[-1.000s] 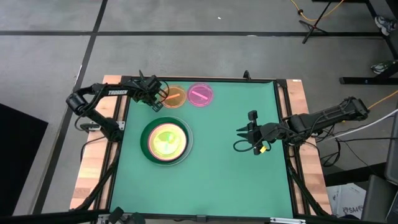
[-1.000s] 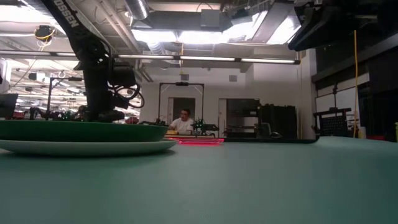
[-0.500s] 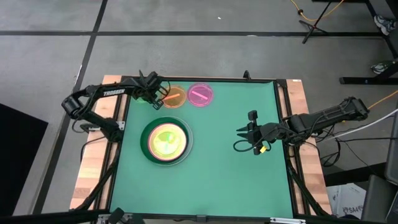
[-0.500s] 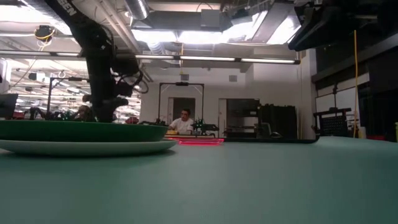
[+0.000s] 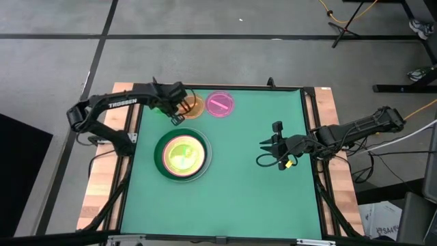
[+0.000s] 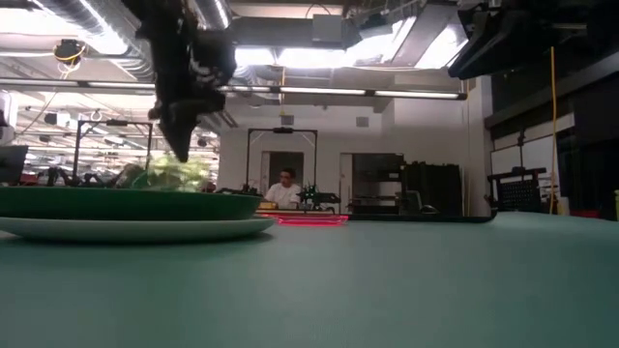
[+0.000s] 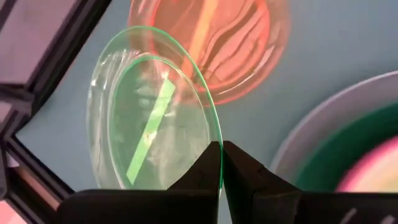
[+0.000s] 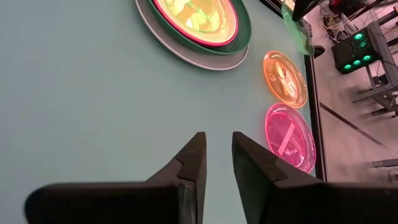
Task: Stack plastic plates
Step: Stack the transparent green plate on top of the transparent green plate
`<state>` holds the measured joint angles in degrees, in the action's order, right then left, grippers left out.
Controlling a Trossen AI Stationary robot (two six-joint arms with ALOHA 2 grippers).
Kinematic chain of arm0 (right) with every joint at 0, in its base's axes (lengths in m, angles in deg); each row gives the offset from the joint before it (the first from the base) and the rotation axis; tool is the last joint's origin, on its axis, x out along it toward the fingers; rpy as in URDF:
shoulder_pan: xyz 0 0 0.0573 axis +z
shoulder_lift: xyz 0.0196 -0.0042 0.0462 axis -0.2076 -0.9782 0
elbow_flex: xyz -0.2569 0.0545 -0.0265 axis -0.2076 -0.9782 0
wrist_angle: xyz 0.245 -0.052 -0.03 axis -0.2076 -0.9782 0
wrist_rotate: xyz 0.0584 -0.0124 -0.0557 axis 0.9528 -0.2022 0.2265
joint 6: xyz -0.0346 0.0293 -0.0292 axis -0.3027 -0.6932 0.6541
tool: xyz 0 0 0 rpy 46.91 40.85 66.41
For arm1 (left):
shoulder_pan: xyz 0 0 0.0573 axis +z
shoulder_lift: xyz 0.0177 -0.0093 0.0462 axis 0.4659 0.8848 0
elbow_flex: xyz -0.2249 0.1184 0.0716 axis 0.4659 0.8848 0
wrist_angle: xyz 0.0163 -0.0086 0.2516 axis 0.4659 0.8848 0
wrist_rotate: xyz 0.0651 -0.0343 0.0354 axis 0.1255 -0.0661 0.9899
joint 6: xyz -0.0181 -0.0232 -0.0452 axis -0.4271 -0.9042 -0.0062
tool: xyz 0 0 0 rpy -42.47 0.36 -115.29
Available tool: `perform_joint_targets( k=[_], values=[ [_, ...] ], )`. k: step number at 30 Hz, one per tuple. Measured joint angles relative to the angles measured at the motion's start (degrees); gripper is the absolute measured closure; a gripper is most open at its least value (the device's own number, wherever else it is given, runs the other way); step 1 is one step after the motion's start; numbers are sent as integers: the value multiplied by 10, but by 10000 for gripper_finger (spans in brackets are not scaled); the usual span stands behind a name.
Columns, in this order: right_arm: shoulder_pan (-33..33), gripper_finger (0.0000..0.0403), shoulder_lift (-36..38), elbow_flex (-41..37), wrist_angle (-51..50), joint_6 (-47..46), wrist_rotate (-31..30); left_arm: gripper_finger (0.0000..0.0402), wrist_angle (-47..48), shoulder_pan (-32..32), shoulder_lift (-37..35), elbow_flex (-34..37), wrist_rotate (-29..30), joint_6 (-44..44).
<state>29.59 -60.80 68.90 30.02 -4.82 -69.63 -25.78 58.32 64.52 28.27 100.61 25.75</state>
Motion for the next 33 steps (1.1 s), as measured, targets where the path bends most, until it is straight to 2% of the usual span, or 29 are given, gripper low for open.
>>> perform_joint_targets(
  k=[12,22,28,33],
  values=[
    [0,331,0,0,-1,0,0,395,41,-200,0,-109,-4,-127],
    [0,331,0,0,-2,0,0,395,41,-377,0,-127,-1,-263],
    [0,331,0,0,-2,0,0,395,41,-460,0,-127,49,-306],
    [0,331,0,0,-2,0,0,395,40,-505,11,-127,86,-331]
  ],
)
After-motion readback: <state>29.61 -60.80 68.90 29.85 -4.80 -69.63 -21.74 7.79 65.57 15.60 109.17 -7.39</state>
